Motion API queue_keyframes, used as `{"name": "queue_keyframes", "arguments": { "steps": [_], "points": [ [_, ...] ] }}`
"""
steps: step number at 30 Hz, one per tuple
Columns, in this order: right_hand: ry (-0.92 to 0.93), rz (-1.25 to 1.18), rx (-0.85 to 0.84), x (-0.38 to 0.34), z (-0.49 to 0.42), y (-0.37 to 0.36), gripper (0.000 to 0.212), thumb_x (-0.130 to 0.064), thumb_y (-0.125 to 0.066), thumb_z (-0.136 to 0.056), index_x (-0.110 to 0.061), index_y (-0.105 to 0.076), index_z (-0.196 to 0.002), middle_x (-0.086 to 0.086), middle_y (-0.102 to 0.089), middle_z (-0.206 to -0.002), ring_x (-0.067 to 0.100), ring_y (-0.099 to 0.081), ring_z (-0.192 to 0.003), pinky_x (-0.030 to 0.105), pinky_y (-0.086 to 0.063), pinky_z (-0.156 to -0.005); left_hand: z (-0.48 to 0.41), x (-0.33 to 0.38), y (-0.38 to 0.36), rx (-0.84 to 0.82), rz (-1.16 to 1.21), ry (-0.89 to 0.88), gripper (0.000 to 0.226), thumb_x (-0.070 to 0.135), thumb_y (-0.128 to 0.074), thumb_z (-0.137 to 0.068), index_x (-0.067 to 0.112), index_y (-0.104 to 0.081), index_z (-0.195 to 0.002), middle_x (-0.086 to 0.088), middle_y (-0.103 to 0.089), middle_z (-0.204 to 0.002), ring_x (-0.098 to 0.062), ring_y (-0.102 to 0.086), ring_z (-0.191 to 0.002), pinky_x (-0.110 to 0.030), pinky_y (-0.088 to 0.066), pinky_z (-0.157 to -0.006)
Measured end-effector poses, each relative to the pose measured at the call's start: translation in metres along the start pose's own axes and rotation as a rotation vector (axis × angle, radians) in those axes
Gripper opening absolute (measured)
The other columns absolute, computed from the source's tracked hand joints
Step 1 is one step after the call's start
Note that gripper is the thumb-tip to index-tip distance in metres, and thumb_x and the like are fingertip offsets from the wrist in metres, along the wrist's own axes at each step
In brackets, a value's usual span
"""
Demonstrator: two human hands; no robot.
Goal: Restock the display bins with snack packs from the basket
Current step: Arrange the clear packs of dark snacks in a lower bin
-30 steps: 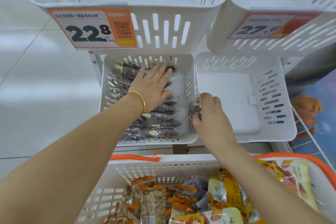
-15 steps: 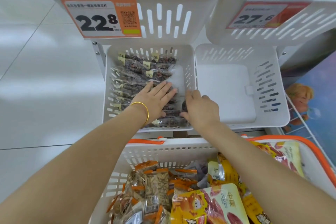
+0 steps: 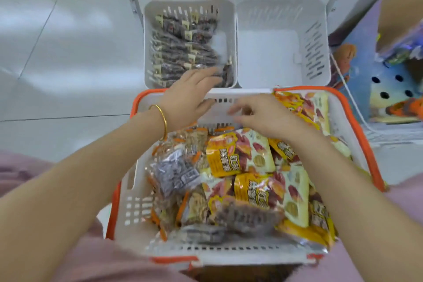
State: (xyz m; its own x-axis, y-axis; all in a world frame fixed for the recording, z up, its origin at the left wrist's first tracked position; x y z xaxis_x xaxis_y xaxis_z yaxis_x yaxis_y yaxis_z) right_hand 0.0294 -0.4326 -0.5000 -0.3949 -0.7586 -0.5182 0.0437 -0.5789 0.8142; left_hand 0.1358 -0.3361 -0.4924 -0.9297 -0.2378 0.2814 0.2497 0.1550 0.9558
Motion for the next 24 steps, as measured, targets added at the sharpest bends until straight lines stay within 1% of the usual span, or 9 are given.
{"name": "queue_keyframes", "arguments": {
  "steps": [3,6,8,10,14,18,21,22,24],
  "points": [
    [0.086,0.053,-0.154,-0.017,0.027,-0.022,0.016,-0.020,-0.065,-0.087,-0.016,-0.072,-0.101,-0.011,-0.059,-0.076,0.004,-0.051,-0.067,0.020,-0.039,-0.060,0.031,0.013,-0.003,-0.071,-0.003,0.028,0.041,0.020,-0.056,-0.092,0.014,-0.050,-0.132,-0.006,-0.037,-0.148,-0.029,-0.030,-0.135,-0.035,-0.019,-0.112],
    [0.122,0.031,-0.336,-0.030,0.045,-0.049,0.021,-0.035,-0.070,-0.083,-0.015,-0.073,-0.091,-0.008,-0.066,-0.079,0.010,-0.060,-0.075,0.024,-0.046,-0.066,0.059,0.009,-0.016,-0.246,-0.038,0.065,0.037,0.023,-0.057,-0.092,0.016,-0.054,-0.128,-0.004,-0.048,-0.138,-0.025,-0.038,-0.129,-0.030,-0.020,-0.108],
    [0.115,0.078,-0.544,-0.032,0.057,-0.074,0.031,-0.046,-0.072,-0.077,-0.017,-0.075,-0.089,-0.004,-0.072,-0.087,0.012,-0.063,-0.082,0.030,-0.049,-0.072,0.074,0.001,-0.032,-0.432,-0.117,0.120,0.046,0.033,-0.054,-0.093,0.018,-0.047,-0.135,-0.003,-0.047,-0.139,-0.023,-0.037,-0.129,-0.027,-0.017,-0.107],
    [0.125,0.143,-0.647,-0.031,0.065,-0.093,0.029,-0.042,-0.075,-0.076,-0.017,-0.076,-0.092,-0.003,-0.073,-0.092,0.009,-0.062,-0.081,0.027,-0.049,-0.072,0.089,-0.012,-0.049,-0.605,-0.186,0.232,0.061,0.044,-0.052,-0.092,0.021,-0.032,-0.144,-0.006,-0.040,-0.144,-0.027,-0.033,-0.132,-0.033,-0.021,-0.109],
    [0.156,0.156,-0.567,-0.027,0.060,-0.093,0.011,-0.024,-0.073,-0.082,-0.015,-0.075,-0.088,-0.012,-0.066,-0.078,0.000,-0.055,-0.066,0.019,-0.045,-0.063,0.114,-0.038,-0.079,-0.770,-0.159,0.437,0.085,0.055,-0.056,-0.085,0.025,-0.009,-0.150,-0.011,-0.043,-0.142,-0.033,-0.043,-0.126,-0.044,-0.038,-0.103],
    [0.052,-0.147,-0.450,-0.020,0.052,-0.060,0.010,-0.021,-0.065,-0.089,-0.015,-0.067,-0.081,-0.004,-0.067,-0.078,0.015,-0.064,-0.069,0.035,-0.056,-0.069,0.113,-0.046,-0.083,-0.725,-0.126,0.495,0.087,0.049,-0.065,-0.082,0.017,-0.018,-0.147,-0.011,-0.047,-0.137,-0.031,-0.050,-0.119,-0.043,-0.044,-0.097],
    [0.028,-0.268,-0.379,-0.015,0.045,-0.049,0.011,-0.021,-0.063,-0.090,-0.011,-0.067,-0.089,0.000,-0.070,-0.089,0.023,-0.067,-0.087,0.043,-0.058,-0.075,0.104,-0.041,-0.075,-0.662,0.006,0.546,0.071,0.041,-0.070,-0.080,0.009,-0.038,-0.135,-0.013,-0.051,-0.128,-0.029,-0.053,-0.112,-0.038,-0.046,-0.093],
    [0.020,-0.293,-0.361,-0.012,0.044,-0.049,0.011,-0.022,-0.063,-0.090,-0.012,-0.067,-0.089,0.000,-0.070,-0.091,0.022,-0.067,-0.089,0.042,-0.058,-0.075,0.101,-0.039,-0.075,-0.675,0.074,0.533,0.054,0.037,-0.070,-0.081,0.008,-0.049,-0.121,-0.013,-0.055,-0.116,-0.027,-0.055,-0.101,-0.035,-0.047,-0.085],
    [-0.010,-0.370,-0.336,-0.005,0.041,-0.049,0.010,-0.023,-0.062,-0.091,-0.015,-0.067,-0.086,0.001,-0.068,-0.090,0.019,-0.065,-0.086,0.036,-0.058,-0.073,0.095,-0.034,-0.070,-0.690,0.167,0.481,0.030,0.032,-0.069,-0.083,0.009,-0.052,-0.094,-0.007,-0.054,-0.092,-0.024,-0.051,-0.083,-0.032,-0.043,-0.073]
  ]
}}
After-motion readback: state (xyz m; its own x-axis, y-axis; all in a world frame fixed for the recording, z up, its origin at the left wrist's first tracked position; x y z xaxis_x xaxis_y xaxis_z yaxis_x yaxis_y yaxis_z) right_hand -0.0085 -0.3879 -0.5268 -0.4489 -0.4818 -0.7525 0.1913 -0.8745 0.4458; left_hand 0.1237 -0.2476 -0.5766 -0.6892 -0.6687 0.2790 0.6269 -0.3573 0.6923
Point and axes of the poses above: each hand's wrist, its own z-axis away from the middle knuckle, its own y-axis out of the back of the hand, x = y × z, the point moved 6 cm from there along -z, towards the middle knuckle
